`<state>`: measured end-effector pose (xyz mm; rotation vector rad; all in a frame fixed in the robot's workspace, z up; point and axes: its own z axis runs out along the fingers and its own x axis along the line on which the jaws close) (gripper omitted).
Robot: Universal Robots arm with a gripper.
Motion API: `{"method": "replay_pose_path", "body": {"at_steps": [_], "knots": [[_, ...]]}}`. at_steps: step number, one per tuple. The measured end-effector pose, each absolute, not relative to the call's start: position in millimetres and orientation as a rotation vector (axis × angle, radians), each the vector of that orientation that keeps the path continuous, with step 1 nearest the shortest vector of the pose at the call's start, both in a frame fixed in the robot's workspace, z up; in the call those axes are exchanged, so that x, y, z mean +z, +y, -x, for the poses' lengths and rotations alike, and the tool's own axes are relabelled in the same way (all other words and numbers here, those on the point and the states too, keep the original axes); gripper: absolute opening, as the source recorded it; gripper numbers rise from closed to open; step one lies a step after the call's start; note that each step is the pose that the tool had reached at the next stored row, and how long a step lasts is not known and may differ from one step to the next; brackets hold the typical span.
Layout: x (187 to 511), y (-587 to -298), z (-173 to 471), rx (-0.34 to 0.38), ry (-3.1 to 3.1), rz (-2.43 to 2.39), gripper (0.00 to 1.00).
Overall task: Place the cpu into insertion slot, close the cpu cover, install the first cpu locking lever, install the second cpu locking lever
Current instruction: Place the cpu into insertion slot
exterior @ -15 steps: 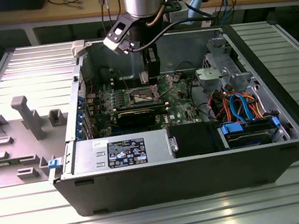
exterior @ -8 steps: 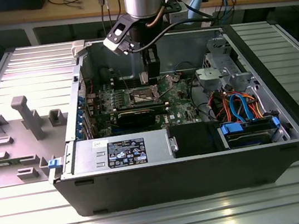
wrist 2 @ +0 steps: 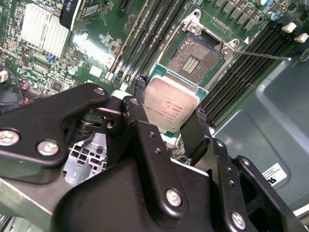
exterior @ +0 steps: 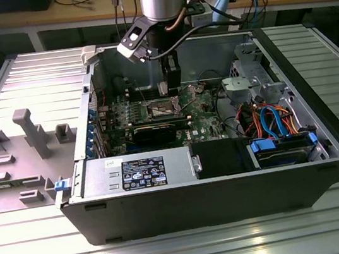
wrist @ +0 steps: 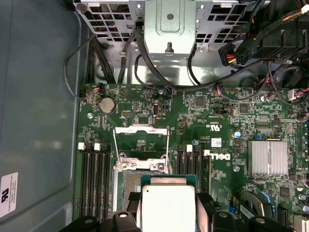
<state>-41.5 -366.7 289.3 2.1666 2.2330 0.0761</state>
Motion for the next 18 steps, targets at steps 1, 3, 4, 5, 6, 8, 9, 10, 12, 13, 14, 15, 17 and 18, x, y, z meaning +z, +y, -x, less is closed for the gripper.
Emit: {"method": "replay_pose_path", "body": {"at_steps": [1,3,4,5,6,8,9,10,12,13,14,15,17,18], "knots": [[288.7,-366.4,41.6,0.076,2.233,-2.167,0.54],[287.4,-365.5,41.8,0.075,2.233,-2.167,0.54],[286.5,-365.1,41.9,0.075,2.233,-2.167,0.54],[285.7,-365.0,41.9,0.075,2.233,-2.168,0.54],[284.6,-364.9,41.9,0.075,2.232,-2.169,0.54],[283.9,-364.9,42.0,0.074,2.232,-2.170,0.54],[283.8,-364.9,42.0,0.074,2.232,-2.170,0.54],[283.7,-364.9,42.0,0.074,2.232,-2.170,0.54],[283.7,-364.9,42.0,0.074,2.232,-2.170,0.54],[283.7,-364.9,42.0,0.074,2.232,-2.170,0.54],[283.7,-364.9,42.0,0.074,2.232,-2.170,0.54],[283.6,-364.9,42.0,0.074,2.232,-2.170,0.54],[282.6,-364.8,42.0,0.075,2.232,-2.170,0.54],[282.0,-364.9,42.0,0.074,2.232,-2.170,0.54]]}}
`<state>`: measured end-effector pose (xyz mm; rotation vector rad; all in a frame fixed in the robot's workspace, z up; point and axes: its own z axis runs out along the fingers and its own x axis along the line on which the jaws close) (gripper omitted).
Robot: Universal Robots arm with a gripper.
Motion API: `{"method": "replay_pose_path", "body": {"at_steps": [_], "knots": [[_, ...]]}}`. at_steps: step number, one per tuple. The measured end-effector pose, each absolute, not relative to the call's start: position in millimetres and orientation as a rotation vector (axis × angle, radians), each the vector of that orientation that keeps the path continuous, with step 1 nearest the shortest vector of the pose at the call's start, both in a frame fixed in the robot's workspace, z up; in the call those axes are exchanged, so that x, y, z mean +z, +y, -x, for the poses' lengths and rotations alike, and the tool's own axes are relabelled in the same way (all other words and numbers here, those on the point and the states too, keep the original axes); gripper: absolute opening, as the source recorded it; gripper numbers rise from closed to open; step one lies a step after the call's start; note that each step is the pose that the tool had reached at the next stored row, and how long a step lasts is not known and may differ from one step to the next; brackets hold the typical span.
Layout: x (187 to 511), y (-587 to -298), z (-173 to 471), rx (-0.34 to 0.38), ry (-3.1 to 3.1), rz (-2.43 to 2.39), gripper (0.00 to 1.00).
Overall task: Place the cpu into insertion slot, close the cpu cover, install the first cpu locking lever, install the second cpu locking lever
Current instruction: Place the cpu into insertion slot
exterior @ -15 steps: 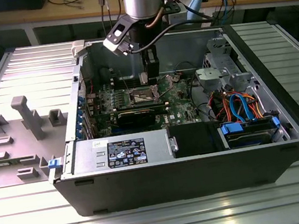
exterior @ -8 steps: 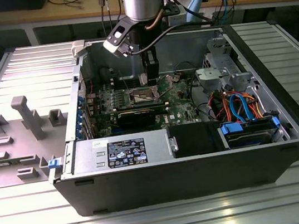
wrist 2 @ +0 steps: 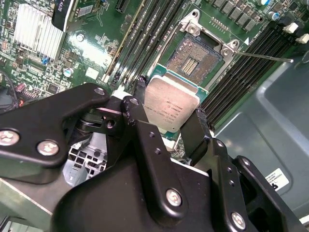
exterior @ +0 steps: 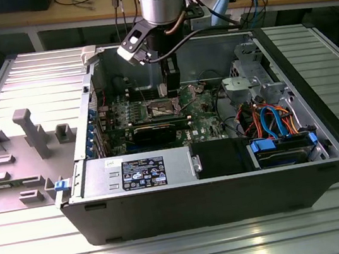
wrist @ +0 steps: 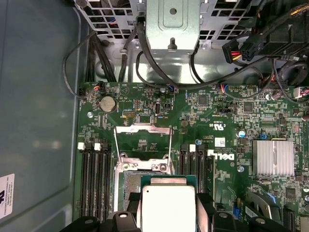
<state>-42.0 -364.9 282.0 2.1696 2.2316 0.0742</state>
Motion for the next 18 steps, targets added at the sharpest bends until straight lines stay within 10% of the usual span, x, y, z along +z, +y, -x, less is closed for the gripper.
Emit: {"method": "replay_pose_path", "body": {"at_steps": [18], "knots": [[271.7,-364.9,42.0,0.073,2.227,-2.173,0.54]]}}
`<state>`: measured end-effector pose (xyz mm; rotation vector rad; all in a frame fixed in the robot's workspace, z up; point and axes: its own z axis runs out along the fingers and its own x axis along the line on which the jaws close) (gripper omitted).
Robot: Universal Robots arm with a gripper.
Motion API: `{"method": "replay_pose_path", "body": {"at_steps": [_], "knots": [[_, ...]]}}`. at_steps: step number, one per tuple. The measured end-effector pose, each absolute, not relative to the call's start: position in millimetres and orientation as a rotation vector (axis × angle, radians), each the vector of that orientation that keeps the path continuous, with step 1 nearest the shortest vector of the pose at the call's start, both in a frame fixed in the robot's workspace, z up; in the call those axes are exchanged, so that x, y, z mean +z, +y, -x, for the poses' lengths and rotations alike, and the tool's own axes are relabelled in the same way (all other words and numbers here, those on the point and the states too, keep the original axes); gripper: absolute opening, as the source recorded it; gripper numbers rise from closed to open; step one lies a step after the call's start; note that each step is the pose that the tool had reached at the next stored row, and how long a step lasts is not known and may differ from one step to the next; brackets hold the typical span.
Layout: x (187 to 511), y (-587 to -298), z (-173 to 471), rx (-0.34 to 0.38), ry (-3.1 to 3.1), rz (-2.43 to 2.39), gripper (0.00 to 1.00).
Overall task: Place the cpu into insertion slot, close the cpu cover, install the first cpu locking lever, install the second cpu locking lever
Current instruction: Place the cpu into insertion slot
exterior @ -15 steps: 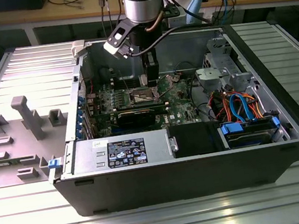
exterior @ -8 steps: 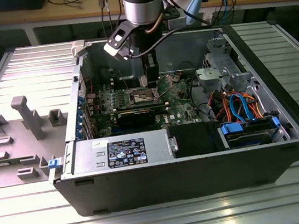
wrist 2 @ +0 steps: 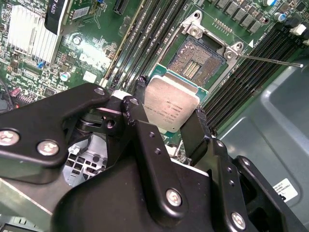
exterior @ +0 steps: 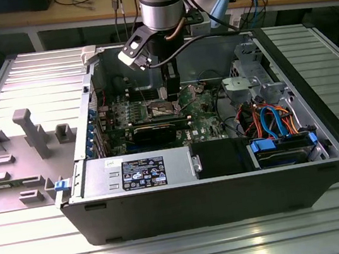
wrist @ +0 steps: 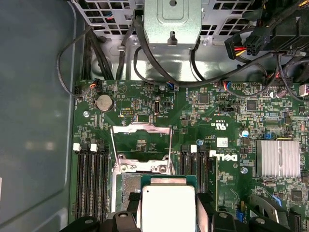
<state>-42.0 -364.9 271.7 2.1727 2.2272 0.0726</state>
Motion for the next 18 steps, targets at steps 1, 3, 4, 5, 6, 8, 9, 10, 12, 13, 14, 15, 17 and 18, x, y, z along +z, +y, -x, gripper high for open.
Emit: {"method": "replay_pose_path", "body": {"at_steps": [1,3,4,5,6,8,9,10,12,13,14,15,17,18], "knots": [[271.6,-364.9,42.0,0.073,2.227,-2.173,0.54],[271.6,-364.9,42.0,0.073,2.227,-2.173,0.54],[271.6,-364.9,42.0,0.073,2.227,-2.173,0.54],[271.6,-364.9,42.0,0.072,2.227,-2.173,0.54],[271.5,-364.9,42.0,0.073,2.227,-2.173,0.54],[271.4,-364.9,42.0,0.073,2.226,-2.173,0.54],[271.2,-364.9,42.0,0.073,2.224,-2.176,0.54],[271.0,-364.8,42.0,0.073,2.223,-2.177,0.54],[269.2,-364.3,42.1,0.072,2.221,-2.179,0.54],[268.0,-363.8,42.1,0.072,2.221,-2.179,0.54],[266.4,-363.2,42.0,0.072,2.221,-2.179,0.54],[265.0,-362.7,42.1,0.071,2.221,-2.180,0.54],[262.6,-361.8,42.2,0.071,2.220,-2.181,0.54],[262.0,-361.4,42.4,0.070,2.220,-2.182,0.54]]}}
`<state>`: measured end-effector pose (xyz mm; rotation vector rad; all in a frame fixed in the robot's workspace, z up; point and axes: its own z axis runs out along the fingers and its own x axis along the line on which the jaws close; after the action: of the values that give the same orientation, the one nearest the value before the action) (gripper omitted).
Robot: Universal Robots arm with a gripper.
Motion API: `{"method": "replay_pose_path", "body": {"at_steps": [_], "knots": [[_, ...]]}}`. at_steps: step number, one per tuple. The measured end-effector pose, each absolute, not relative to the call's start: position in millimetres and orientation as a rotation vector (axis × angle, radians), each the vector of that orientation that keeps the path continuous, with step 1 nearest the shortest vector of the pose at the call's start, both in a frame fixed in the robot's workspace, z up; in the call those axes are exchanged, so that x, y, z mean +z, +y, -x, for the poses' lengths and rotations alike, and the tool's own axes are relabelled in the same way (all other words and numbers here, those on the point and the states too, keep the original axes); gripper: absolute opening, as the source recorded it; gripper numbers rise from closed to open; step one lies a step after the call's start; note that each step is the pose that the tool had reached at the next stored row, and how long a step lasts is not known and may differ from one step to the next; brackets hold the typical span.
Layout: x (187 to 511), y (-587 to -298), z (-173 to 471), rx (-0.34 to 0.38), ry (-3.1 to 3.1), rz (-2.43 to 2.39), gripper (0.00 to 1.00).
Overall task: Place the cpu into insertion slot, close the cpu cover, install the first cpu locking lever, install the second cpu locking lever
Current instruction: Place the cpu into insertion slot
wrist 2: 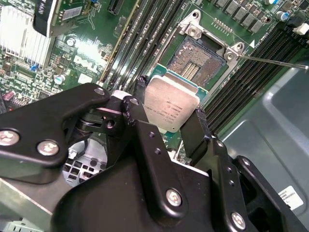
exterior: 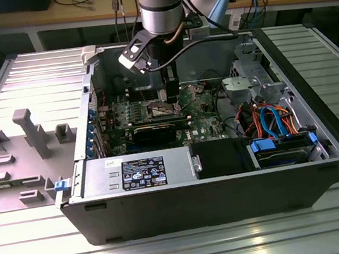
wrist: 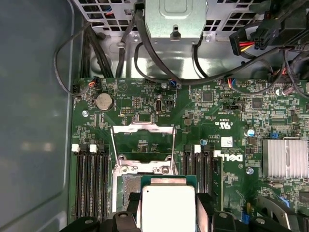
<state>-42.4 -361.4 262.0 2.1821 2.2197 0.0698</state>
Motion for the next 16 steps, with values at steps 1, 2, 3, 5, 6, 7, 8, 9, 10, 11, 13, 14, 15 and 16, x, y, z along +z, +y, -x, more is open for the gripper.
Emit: {"method": "replay_pose_path", "body": {"at_steps": [1,2,3,5,6,7,8,9,10,11,13,14,15,16], "knots": [[261.2,-360.6,42.8,0.069,2.219,-2.183,0.54],[260.7,-360.0,43.1,0.069,2.219,-2.184,0.54],[260.2,-359.3,43.5,0.068,2.219,-2.184,0.54],[258.4,-356.8,45.2,0.068,2.218,-2.186,0.54],[257.6,-356.0,46.1,0.068,2.218,-2.186,0.54],[257.3,-355.8,46.5,0.068,2.217,-2.187,0.54],[257.2,-355.7,46.9,0.068,2.217,-2.187,0.54],[257.1,-355.7,47.0,0.067,2.217,-2.187,0.54],[256.9,-355.6,47.1,0.068,2.216,-2.188,0.54],[256.9,-355.7,47.1,0.068,2.216,-2.188,0.54],[256.9,-355.6,47.1,0.068,2.216,-2.188,0.54],[256.9,-355.6,47.1,0.068,2.216,-2.188,0.54],[256.9,-355.6,47.0,0.068,2.216,-2.188,0.54],[256.8,-355.6,47.1,0.068,2.216,-2.188,0.54]]}}
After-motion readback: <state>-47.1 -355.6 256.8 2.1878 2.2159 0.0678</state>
